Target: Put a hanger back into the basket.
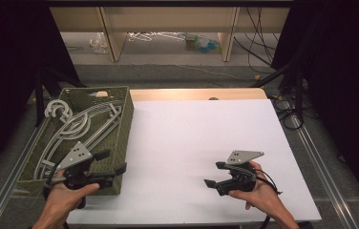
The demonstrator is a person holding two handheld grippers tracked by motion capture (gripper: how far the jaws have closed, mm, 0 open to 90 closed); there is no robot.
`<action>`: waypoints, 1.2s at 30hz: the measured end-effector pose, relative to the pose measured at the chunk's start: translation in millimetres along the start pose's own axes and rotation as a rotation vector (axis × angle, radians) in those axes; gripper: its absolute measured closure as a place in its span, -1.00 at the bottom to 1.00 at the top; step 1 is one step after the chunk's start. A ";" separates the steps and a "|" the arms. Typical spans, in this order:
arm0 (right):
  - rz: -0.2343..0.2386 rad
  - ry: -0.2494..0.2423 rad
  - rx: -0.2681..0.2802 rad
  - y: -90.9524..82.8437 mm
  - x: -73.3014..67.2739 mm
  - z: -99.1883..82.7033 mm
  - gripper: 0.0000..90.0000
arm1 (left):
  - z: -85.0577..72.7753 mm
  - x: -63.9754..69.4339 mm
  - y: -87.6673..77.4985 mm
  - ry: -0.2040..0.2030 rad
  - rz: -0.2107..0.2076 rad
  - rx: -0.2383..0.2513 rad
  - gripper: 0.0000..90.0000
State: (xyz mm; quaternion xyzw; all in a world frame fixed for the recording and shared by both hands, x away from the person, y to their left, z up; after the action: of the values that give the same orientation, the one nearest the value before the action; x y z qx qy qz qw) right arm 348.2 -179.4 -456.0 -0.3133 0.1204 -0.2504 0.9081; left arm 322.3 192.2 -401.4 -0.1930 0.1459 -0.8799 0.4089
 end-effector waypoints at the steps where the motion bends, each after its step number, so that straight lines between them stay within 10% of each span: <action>1: 0.003 -0.008 0.003 1.2 -0.4 -0.5 -0.48 | -1.4 2.9 1.2 0.000 0.007 -0.003 -0.56; 12: 0.002 -0.022 0.022 5.1 -3.4 1.2 -0.47 | -29.7 36.5 22.9 0.065 -0.023 -0.047 -0.63; 36: -0.078 0.036 0.101 -18.0 -23.0 -16.3 -0.52 | -45.7 42.4 26.1 0.074 -0.021 0.007 -0.63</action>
State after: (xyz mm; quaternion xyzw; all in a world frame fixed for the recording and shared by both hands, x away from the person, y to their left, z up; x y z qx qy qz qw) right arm 315.8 -187.7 -455.9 -0.2671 0.1117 -0.2967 0.9100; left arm 293.6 147.6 -443.2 -0.1603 0.1558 -0.8913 0.3944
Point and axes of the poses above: each handheld gripper's, and its own axes: y roughly forward along the jaws, z roughly out of its top, x roughly to its right, the point moved 4 cm from there along y, roughly forward along the jaws, and after that the axes turned 5 degrees about -y, right-handed, at the moved point
